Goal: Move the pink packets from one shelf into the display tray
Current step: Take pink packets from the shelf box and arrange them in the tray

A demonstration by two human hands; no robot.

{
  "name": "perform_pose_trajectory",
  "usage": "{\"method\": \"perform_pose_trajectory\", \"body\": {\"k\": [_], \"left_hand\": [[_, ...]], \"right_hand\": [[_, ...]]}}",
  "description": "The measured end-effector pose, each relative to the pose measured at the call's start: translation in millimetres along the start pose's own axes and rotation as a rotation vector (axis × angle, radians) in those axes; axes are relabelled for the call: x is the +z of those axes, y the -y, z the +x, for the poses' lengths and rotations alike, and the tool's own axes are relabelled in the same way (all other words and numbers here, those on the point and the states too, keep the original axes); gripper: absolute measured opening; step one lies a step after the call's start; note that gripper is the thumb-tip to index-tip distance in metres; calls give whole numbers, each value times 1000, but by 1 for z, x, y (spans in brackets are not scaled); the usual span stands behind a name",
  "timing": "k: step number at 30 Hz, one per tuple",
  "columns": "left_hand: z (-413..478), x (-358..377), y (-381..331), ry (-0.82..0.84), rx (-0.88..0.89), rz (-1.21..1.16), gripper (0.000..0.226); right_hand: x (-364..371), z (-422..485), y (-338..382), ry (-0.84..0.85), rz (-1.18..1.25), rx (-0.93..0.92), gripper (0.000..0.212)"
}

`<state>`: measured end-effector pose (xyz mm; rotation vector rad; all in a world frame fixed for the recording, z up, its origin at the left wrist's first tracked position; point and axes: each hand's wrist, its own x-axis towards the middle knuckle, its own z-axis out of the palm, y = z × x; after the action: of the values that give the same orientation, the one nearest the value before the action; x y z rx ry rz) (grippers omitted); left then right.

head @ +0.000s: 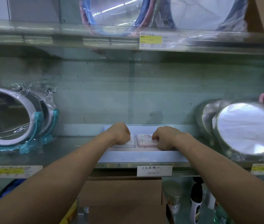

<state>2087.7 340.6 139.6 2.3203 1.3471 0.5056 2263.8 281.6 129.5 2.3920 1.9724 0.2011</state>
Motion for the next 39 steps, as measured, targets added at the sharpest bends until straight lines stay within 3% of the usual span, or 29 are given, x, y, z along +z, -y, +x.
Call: {"method": "perform_pose_trajectory", "body": {"k": [3,5,9,11,12,14,15,17,20,23,27,29,32,36,39], "left_hand": [[3,2,-10,20,47,-63,22],[2,3,-16,26,73,-107,28],[8,0,-25,-69,86,-314,64],[13,-6,-26,-93,10,-578,74],[14,-8,-26,-53,-20,-703,69],[13,-10,-26,61,0,-847,42],[10,-10,-27,80,31,-868,33],[2,-16,-27,35,102,-731,27],[-9,-35,-23,44,248,-146,17],[-19,-49,-21,131,279,283,6],[-23,-44,-18,193,221,627,4],[-25,-46,-15,283,163,620,12],[-27,-56,-10,486,30,352,37],[-28,-55,-8,528,-4,305,38],[-28,-51,-9,549,-53,306,48]], "right_hand": [[3,-3,0,-72,-46,-18,24],[-4,-6,0,-115,-54,-16,23],[-26,-9,-11,-345,32,2,17],[-34,-11,-14,-472,352,17,21],[-38,-13,-13,-494,626,21,20],[-41,-20,-7,-393,1140,7,16],[-41,-22,-6,-317,1252,0,16],[-38,-24,-6,-179,1238,11,13],[-33,-27,-14,-111,1227,38,17],[-31,-28,-11,-60,1151,-19,28],[-30,-30,17,92,872,-149,7],[-32,-30,28,176,831,-161,13],[-36,-31,33,316,737,-164,32],[-46,-32,33,425,641,-140,42],[-50,-31,32,381,634,-109,31]]}}
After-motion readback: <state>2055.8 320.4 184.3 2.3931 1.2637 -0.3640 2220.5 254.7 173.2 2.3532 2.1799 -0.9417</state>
